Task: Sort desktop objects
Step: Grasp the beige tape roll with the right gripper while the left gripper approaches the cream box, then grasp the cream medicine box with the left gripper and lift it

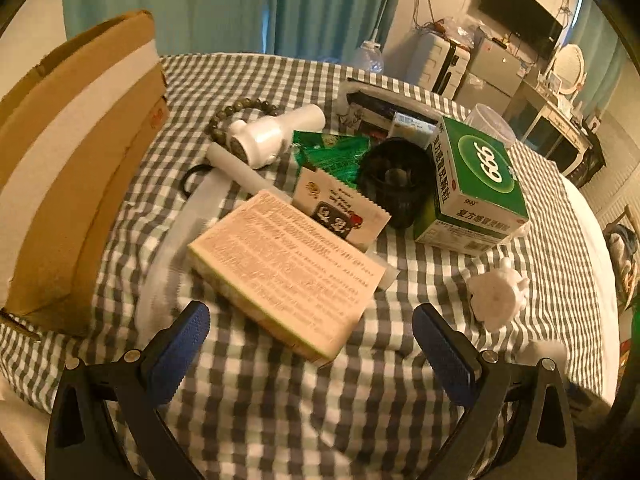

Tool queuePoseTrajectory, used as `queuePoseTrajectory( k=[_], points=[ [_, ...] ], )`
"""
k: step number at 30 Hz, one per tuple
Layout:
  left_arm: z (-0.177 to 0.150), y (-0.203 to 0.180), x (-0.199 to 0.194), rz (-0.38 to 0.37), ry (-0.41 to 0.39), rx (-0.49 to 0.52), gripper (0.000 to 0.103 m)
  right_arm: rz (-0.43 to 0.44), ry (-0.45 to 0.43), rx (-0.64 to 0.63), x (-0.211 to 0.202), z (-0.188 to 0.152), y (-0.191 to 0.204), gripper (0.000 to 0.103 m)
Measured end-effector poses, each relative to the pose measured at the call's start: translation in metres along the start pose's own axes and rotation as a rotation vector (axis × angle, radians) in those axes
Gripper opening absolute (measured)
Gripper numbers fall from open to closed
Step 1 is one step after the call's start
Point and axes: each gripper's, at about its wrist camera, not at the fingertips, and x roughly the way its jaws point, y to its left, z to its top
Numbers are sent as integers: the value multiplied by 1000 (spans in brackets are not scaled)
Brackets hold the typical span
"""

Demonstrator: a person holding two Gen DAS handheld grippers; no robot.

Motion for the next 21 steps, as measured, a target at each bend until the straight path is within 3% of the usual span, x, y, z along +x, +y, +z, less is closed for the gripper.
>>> queuePoseTrajectory(
  k=[2, 6, 10, 15, 18, 20, 21],
  points=[
    [1, -5, 9, 16, 16, -6, 103, 17, 48, 12, 8, -2, -1, 103],
    [3, -6, 26, 36, 57, -46, 103, 50, 38, 14, 4, -4, -2, 103],
    [7, 0, 42, 76, 90, -85, 103, 29, 60, -10, 9, -8, 2, 103],
    [4, 13, 57, 45, 114, -105, 99, 23, 67, -18, 11, -12, 4, 100],
    [1, 19, 50, 46, 87, -89, 85, 36, 59, 19, 5, -11, -8, 79],
    [0, 24, 46, 31, 86, -86, 70, 41, 53, 33, 3, -13, -12, 56],
    [-1, 28, 43, 25, 84, -88, 65, 48, 52, 36, 2, -13, -13, 54]
  ],
)
